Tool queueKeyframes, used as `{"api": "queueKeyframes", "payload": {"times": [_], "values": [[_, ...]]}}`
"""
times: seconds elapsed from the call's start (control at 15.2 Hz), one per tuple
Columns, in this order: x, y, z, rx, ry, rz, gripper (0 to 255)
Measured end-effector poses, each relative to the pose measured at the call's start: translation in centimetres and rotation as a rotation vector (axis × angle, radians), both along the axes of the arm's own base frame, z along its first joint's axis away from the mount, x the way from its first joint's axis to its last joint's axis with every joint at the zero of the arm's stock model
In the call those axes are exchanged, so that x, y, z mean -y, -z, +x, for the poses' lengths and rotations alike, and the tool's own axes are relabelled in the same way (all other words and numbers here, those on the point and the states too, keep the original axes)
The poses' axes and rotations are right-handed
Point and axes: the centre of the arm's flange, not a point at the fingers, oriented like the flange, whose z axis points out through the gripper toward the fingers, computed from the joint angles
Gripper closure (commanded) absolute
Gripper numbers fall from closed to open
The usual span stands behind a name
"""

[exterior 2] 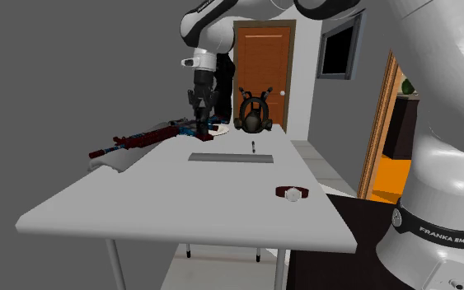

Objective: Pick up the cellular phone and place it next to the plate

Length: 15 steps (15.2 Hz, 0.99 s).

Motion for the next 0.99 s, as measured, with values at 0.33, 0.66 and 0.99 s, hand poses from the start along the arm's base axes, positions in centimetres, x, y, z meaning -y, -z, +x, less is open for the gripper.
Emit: {"api": "queueKeyframes", "payload": {"times": [0.33, 0.66, 0.99], "values": [[0.1, 2.4, -0.1, 0.001, 0.0, -0.001, 255], [0.0, 2.7, 0.0, 0.0, 0.0, 0.0, 255], [0.0, 2.7, 0.0, 0.001, 0.0, 0.0, 0]]}}
